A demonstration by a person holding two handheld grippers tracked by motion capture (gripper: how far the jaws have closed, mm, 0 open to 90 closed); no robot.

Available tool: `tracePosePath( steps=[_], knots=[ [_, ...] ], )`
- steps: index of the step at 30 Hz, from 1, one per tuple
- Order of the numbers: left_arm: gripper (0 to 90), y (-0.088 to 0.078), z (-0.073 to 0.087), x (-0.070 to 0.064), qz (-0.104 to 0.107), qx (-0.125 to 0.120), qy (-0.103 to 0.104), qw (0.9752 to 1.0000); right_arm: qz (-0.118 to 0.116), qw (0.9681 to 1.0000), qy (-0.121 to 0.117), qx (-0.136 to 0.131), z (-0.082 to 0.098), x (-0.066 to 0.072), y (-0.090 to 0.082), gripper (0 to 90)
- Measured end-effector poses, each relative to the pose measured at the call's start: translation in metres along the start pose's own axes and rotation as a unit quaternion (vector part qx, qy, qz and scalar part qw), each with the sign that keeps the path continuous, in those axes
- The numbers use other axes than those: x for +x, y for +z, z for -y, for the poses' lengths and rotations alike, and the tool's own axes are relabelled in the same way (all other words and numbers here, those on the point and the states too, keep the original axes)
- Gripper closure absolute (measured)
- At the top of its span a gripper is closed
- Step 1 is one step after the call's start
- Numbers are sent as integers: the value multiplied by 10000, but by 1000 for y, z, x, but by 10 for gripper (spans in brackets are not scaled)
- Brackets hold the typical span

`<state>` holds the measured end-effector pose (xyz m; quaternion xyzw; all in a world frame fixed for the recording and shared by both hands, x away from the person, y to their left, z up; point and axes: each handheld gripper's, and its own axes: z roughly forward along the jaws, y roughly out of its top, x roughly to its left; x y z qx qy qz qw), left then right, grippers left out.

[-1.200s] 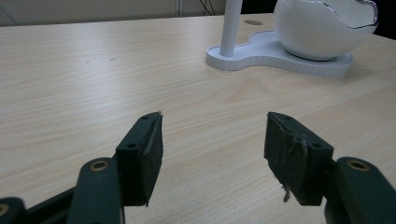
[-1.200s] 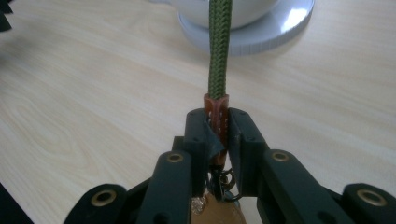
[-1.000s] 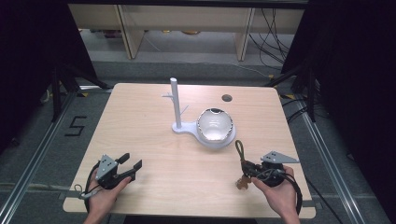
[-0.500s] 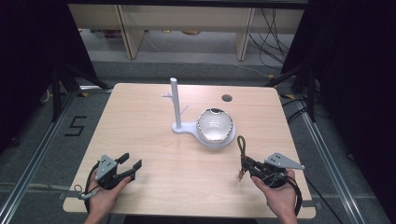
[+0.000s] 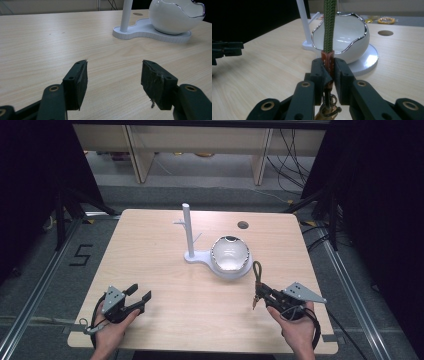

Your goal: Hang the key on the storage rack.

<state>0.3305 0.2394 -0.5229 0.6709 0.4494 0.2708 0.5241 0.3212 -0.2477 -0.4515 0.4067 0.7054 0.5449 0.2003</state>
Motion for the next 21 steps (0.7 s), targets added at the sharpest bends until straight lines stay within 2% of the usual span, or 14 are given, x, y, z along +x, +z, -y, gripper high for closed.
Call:
tracePosePath(
  steps=[1,2,4,5,6,7,12,13,15,16,19,20,21],
  knots=[
    [376,0,0,0,0,-3,-6,10000,32,10000,-28,-28,0,0,0,793],
    [377,0,0,0,-8,0,-23,10000,-72,10000,9,0,-2,1,0,793],
    [377,0,0,1,5,-3,-12,10000,-34,10000,49,1,-3,2,0,793],
    [376,0,0,1,4,-3,-20,10000,12,9999,-75,-73,-3,1,1,793],
    [378,0,0,1,0,-4,-25,10000,33,9999,-62,-143,-4,2,1,792],
    [379,0,0,1,-6,-5,-31,10000,11,9999,62,-158,-4,3,2,793],
    [378,0,0,1,-4,-9,-18,10000,-8,9995,83,-316,-5,4,5,793],
    [378,0,0,1,3,-5,-13,10000,54,9992,-17,-388,-5,4,6,793],
    [379,0,0,1,-1,-7,-11,10000,57,9992,-69,-378,-6,3,6,793],
    [379,0,0,1,-3,-8,-18,10000,9,9994,72,-351,-6,5,6,794],
    [379,0,0,1,-1,-5,-20,10000,-21,9990,38,-451,-7,6,8,794],
    [379,0,0,1,1,-5,-18,10000,-25,9990,212,-401,-7,9,8,794],
    [379,0,0,0,1,-7,-17,10000,-27,9991,87,-420,-9,8,8,794]
  ],
)
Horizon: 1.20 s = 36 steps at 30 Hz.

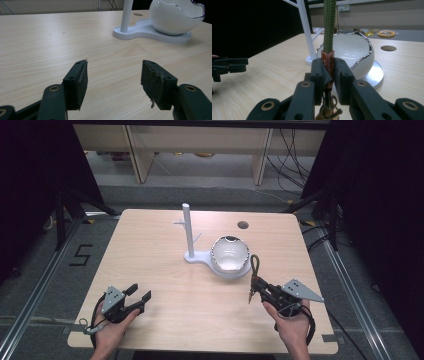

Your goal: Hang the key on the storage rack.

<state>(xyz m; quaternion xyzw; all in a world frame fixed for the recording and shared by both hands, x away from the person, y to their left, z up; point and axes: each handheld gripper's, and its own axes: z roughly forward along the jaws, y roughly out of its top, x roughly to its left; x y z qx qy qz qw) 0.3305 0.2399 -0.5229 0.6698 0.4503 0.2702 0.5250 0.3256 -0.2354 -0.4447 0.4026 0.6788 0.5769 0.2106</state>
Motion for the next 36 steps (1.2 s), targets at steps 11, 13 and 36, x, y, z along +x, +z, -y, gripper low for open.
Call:
tracePosePath(
  steps=[11,13,36],
  knots=[
    [379,0,0,0,-6,-8,-2,10000,-137,9998,-48,-104,-6,5,6,794],
    [379,0,0,0,-2,-9,3,10000,-130,9998,-59,-119,-6,6,7,794],
    [377,0,0,0,15,-4,39,10000,-372,9990,-145,-176,-13,23,26,794]
  ],
)
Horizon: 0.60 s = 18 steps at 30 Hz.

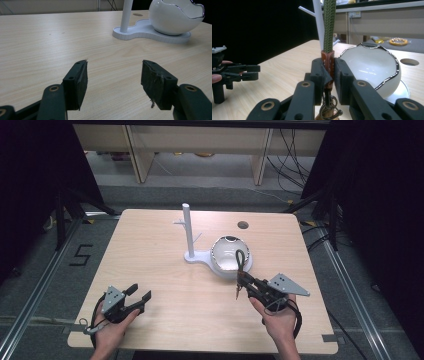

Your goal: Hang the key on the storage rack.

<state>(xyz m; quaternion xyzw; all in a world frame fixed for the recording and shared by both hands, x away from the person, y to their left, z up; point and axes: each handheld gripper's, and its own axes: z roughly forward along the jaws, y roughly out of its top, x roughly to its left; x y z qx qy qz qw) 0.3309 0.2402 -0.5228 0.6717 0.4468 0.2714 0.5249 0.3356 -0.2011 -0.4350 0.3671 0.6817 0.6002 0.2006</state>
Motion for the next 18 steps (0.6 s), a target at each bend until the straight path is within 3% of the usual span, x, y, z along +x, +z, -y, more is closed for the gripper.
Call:
tracePosePath(
  steps=[5,9,10,18],
  knots=[
    [378,0,0,0,4,1,3,10000,-59,9999,-103,9,0,2,6,794],
    [379,0,0,0,5,-1,-2,10000,-166,9999,27,18,0,7,9,794],
    [378,0,0,0,7,-3,-3,10000,-164,9998,-134,-13,-1,6,10,794],
    [379,0,0,0,6,-11,-28,10000,-294,9996,-22,-36,-1,14,18,794]
  ],
)
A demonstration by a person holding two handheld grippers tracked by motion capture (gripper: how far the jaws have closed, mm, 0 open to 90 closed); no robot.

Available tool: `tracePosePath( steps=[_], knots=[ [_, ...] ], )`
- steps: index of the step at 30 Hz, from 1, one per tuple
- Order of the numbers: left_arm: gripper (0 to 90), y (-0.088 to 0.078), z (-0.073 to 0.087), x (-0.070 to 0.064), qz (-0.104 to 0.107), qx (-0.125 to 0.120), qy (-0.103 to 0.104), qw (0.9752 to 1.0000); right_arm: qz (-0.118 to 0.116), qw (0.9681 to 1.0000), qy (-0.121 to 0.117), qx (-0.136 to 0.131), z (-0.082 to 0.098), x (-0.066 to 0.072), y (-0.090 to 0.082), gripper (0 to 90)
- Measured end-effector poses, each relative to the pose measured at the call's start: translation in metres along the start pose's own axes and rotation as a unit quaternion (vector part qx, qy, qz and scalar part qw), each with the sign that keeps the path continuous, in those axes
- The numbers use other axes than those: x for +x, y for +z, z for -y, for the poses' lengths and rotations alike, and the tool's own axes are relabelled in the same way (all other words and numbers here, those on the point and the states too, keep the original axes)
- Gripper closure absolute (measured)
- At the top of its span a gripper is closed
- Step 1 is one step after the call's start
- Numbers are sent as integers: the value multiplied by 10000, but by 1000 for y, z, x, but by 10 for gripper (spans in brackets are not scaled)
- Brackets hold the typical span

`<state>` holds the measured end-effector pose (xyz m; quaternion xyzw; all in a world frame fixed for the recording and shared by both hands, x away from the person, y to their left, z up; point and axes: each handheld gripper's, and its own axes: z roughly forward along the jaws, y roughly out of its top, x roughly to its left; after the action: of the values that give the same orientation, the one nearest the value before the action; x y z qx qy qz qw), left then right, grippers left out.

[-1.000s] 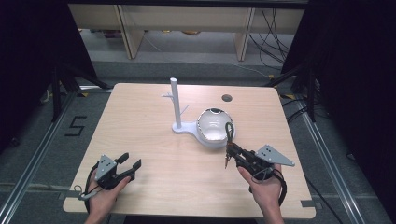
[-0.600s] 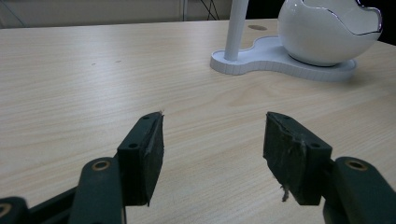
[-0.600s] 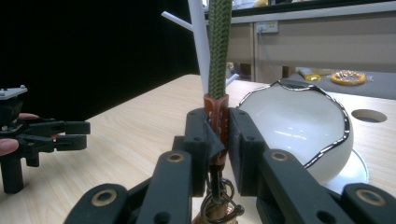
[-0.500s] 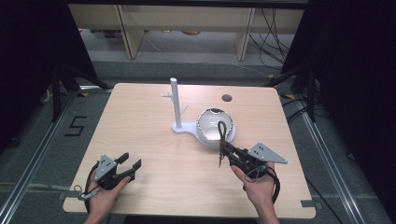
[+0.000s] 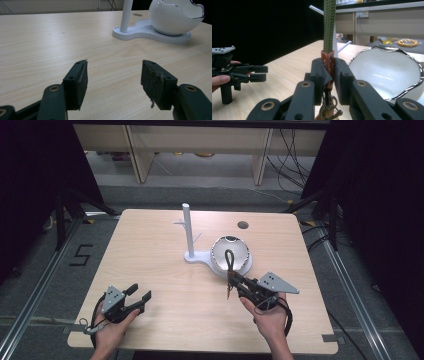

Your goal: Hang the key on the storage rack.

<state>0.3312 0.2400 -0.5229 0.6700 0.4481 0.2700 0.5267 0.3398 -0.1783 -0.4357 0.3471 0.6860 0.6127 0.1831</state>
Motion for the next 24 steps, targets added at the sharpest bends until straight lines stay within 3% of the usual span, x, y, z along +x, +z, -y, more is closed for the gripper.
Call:
tracePosePath(
  steps=[3,6,9,10,14,15,18,23,24],
  knots=[
    [379,0,0,1,8,11,-14,10000,48,9999,-104,23,0,0,1,793],
    [379,0,0,1,-3,-3,-55,10000,-50,10000,64,54,0,4,4,794],
    [378,0,0,1,-8,-16,-58,10000,-72,10000,56,15,1,6,8,793],
    [376,0,0,1,-3,-28,-68,10000,-97,9999,-67,-18,1,6,10,794],
    [367,1,0,0,61,-108,-114,9999,-132,9999,-70,-28,2,10,15,793],
    [364,1,0,0,64,-113,-140,9998,-166,9998,72,83,2,12,14,793],
    [357,1,0,-1,92,-132,-166,9997,-225,9997,-10,-24,3,13,19,793],
    [356,1,-2,-3,81,-113,-189,9997,-193,9998,-103,12,3,15,22,793],
    [356,1,-3,-4,127,-145,-201,9996,-262,9997,6,15,4,16,23,793]
  ],
)
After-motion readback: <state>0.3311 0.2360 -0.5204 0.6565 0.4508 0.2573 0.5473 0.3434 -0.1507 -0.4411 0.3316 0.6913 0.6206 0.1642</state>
